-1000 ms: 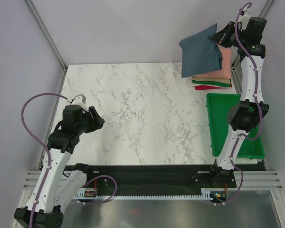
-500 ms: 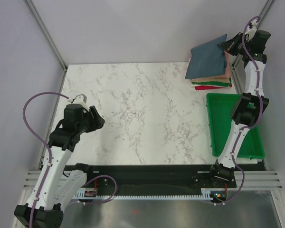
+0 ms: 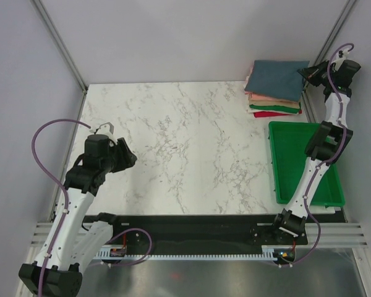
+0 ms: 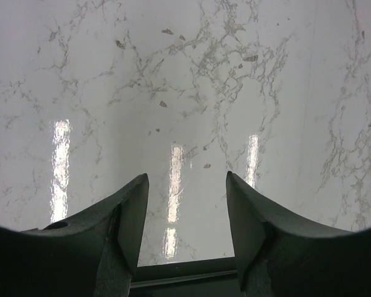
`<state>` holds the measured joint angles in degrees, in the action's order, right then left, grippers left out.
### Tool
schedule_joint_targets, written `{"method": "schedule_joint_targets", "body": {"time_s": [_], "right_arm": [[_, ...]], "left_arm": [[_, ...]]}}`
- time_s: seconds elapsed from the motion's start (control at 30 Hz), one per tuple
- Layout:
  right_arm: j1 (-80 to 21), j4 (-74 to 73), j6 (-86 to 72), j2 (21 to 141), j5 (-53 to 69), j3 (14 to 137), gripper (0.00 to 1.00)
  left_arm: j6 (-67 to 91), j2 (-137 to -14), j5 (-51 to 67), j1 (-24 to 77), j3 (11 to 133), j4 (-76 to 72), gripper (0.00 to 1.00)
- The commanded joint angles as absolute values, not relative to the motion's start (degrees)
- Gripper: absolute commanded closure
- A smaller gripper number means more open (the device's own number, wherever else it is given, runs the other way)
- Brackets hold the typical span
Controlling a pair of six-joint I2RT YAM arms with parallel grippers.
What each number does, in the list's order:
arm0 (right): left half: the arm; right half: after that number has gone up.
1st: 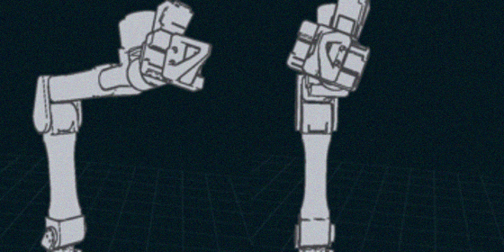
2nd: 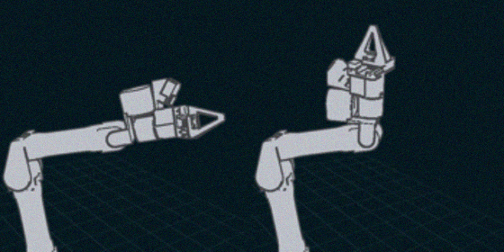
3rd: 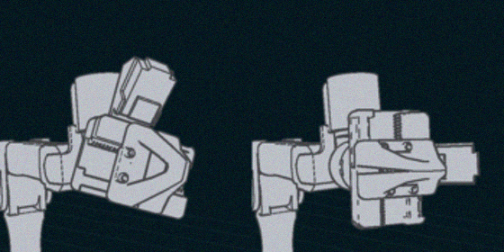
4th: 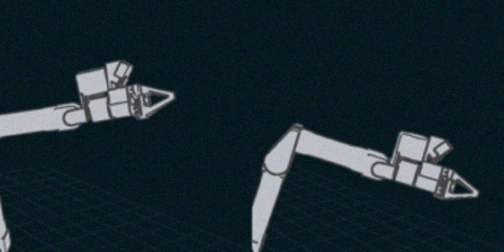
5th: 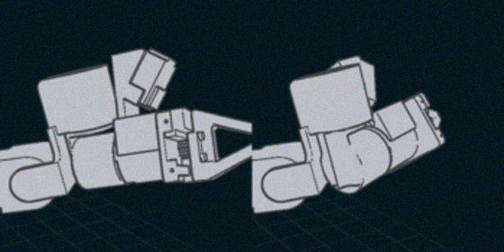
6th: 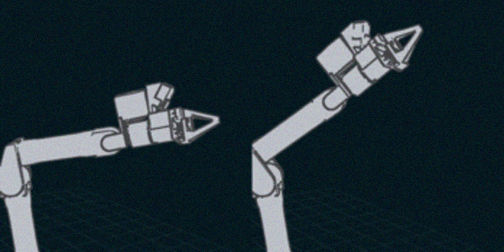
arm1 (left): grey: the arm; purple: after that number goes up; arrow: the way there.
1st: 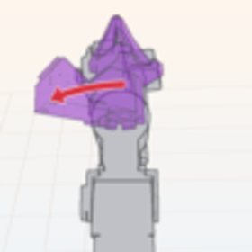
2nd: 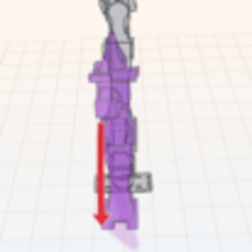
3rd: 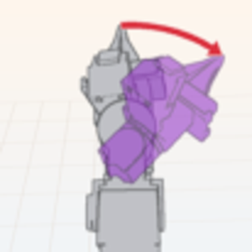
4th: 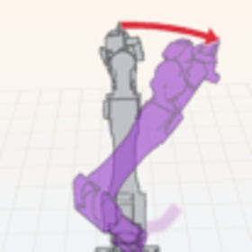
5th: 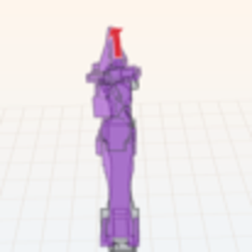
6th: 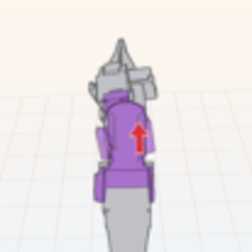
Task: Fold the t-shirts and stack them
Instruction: Neatly place the folded tshirt to the corner
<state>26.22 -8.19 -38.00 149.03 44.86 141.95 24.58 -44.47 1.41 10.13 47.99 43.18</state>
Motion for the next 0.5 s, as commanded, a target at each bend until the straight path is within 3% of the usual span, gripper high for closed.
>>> {"method": "schedule_joint_targets", "body": {"time_s": [0.0,0.47], "right_arm": [[27.07,-0.62,-39.28,150.63,42.8,144.93,1.0],[25.32,19.42,-46.77,160.93,35.16,146.07,1.0]], "left_arm": [[24.87,-44.74,0.18,10.2,47.9,41.92,0.4],[24.96,-45.26,0.18,10.2,47.9,41.92,0.4]]}}
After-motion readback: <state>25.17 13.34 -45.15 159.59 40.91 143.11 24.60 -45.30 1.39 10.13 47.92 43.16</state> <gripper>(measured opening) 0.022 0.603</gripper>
